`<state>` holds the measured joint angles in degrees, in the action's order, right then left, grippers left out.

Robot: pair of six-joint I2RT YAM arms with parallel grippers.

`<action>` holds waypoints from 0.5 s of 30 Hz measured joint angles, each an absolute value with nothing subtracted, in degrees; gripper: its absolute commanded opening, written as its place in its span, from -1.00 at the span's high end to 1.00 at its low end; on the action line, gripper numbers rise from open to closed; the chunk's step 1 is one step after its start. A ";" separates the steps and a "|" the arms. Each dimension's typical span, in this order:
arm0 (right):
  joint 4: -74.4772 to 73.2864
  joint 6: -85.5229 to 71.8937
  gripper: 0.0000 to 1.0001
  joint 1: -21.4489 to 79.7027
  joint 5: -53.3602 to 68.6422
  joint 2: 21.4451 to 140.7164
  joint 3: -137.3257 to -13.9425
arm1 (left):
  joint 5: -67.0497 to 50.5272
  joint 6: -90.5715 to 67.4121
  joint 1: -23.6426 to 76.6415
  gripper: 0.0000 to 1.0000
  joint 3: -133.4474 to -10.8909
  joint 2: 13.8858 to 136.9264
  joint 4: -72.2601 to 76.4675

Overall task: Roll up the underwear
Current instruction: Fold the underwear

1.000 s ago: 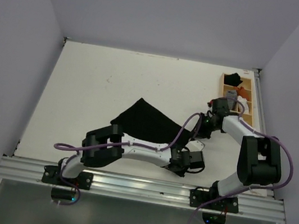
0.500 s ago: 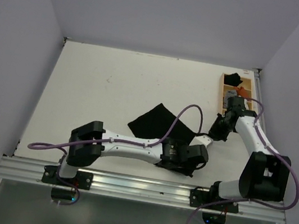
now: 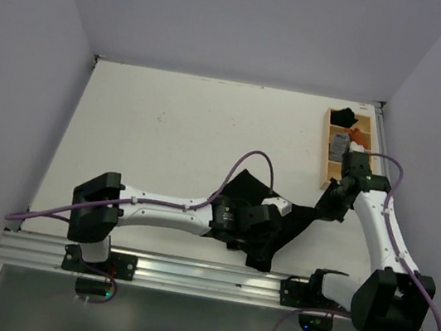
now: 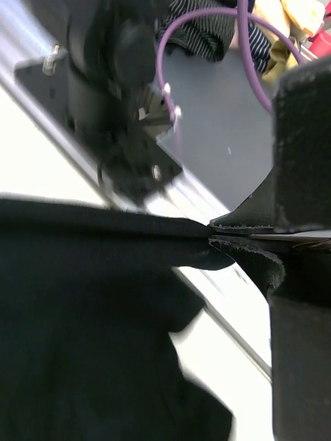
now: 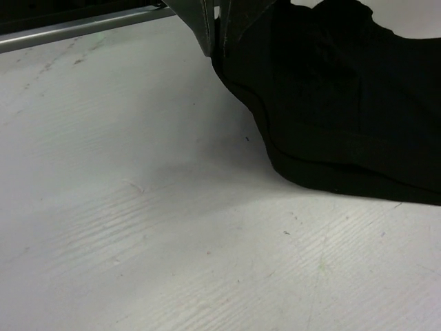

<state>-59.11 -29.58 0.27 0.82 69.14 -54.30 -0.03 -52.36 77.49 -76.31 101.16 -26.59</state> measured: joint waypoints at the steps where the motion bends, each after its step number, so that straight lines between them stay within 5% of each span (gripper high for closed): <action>1: -59.11 -30.35 1.00 0.69 1.34 68.60 -53.87 | -0.14 -52.53 76.71 1.00 -74.37 99.74 -26.59; 15: -57.80 -42.81 1.00 13.26 2.28 72.07 -63.77 | -4.12 -49.87 62.78 1.00 -65.95 85.73 -28.29</action>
<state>-57.80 -42.81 13.26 2.28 72.07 -63.77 -4.12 -49.87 62.78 -65.95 85.73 -28.29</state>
